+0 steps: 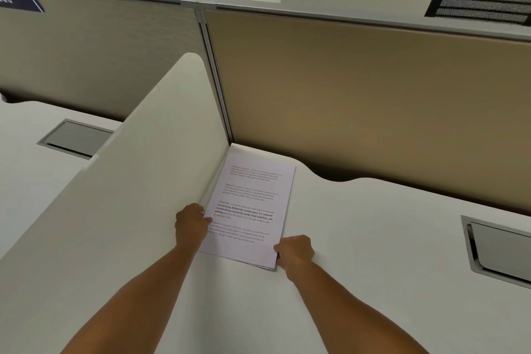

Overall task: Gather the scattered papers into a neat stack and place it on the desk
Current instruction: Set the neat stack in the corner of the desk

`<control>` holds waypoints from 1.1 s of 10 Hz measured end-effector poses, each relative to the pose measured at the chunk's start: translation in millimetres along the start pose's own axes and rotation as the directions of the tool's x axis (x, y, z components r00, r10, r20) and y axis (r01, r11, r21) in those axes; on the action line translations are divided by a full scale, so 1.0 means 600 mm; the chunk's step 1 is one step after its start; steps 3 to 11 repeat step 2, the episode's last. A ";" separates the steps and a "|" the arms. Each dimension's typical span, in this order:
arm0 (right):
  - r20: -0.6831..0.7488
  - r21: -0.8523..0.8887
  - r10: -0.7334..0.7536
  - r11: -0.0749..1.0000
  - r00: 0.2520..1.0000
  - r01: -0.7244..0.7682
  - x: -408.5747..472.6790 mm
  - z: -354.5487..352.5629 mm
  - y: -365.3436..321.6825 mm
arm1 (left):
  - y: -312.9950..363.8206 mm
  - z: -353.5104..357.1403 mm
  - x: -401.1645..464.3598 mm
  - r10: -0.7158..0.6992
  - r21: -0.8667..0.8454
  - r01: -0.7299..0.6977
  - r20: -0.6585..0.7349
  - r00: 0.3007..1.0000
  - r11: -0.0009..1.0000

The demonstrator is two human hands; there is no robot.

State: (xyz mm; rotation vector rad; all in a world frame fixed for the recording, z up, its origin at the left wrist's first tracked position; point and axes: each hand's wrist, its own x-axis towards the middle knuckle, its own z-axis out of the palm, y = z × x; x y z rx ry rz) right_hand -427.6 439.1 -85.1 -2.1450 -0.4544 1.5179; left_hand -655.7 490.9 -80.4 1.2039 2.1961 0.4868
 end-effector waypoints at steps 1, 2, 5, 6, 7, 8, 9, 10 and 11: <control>0.046 -0.024 -0.014 1.000 0.999 0.015 -0.016 -0.014 -0.004 | 0.002 -0.007 -0.013 0.057 0.085 -0.059 0.027 0.998 0.995; 0.006 -0.050 0.004 0.999 1.000 -0.003 -0.030 -0.024 -0.004 | 0.017 -0.015 -0.020 0.106 0.133 -0.111 0.046 0.993 0.985; 0.006 -0.050 0.004 0.999 1.000 -0.003 -0.030 -0.024 -0.004 | 0.017 -0.015 -0.020 0.106 0.133 -0.111 0.046 0.993 0.985; 0.006 -0.050 0.004 0.999 1.000 -0.003 -0.030 -0.024 -0.004 | 0.017 -0.015 -0.020 0.106 0.133 -0.111 0.046 0.993 0.985; 0.006 -0.050 0.004 0.999 1.000 -0.003 -0.030 -0.024 -0.004 | 0.017 -0.015 -0.020 0.106 0.133 -0.111 0.046 0.993 0.985; 0.006 -0.050 0.004 0.999 1.000 -0.003 -0.030 -0.024 -0.004 | 0.017 -0.015 -0.020 0.106 0.133 -0.111 0.046 0.993 0.985; 0.006 -0.050 0.004 0.999 1.000 -0.003 -0.030 -0.024 -0.004 | 0.017 -0.015 -0.020 0.106 0.133 -0.111 0.046 0.993 0.985; 0.006 -0.050 0.004 0.999 1.000 -0.003 -0.030 -0.024 -0.004 | 0.017 -0.015 -0.020 0.106 0.133 -0.111 0.046 0.993 0.985; 0.006 -0.050 0.004 0.999 1.000 -0.003 -0.030 -0.024 -0.004 | 0.017 -0.015 -0.020 0.106 0.133 -0.111 0.046 0.993 0.985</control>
